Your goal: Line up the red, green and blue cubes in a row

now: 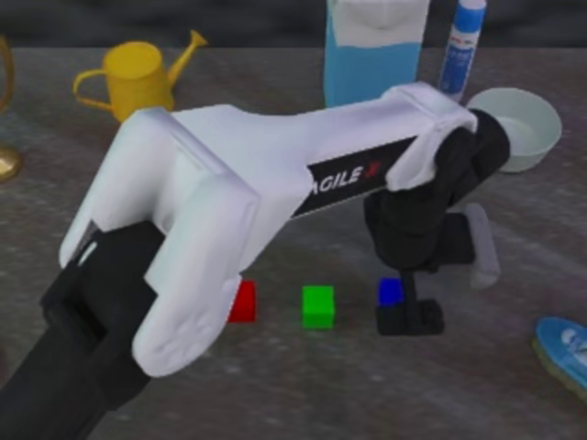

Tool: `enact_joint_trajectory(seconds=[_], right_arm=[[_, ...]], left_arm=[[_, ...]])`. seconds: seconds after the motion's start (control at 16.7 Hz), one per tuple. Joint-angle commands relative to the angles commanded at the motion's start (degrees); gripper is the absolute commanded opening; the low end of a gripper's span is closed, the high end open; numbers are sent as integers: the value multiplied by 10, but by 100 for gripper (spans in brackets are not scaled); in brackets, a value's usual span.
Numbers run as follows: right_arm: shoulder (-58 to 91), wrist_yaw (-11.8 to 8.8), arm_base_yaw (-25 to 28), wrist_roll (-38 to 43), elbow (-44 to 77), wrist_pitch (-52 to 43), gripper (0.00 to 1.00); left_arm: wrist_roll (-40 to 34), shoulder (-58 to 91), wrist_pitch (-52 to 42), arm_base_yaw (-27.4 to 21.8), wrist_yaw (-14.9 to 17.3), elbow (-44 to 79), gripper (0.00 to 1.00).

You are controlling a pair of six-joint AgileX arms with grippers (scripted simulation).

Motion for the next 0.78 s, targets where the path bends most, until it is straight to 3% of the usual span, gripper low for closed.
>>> enact_joint_trajectory(seconds=[0.24,0.78], right_arm=[[0,0,0,0,0,0,100],[0,0,0,0,0,0,100]], left_arm=[[0,0,-10,1,-1,10,100],[-1,-14,-147,12,0,134,100]])
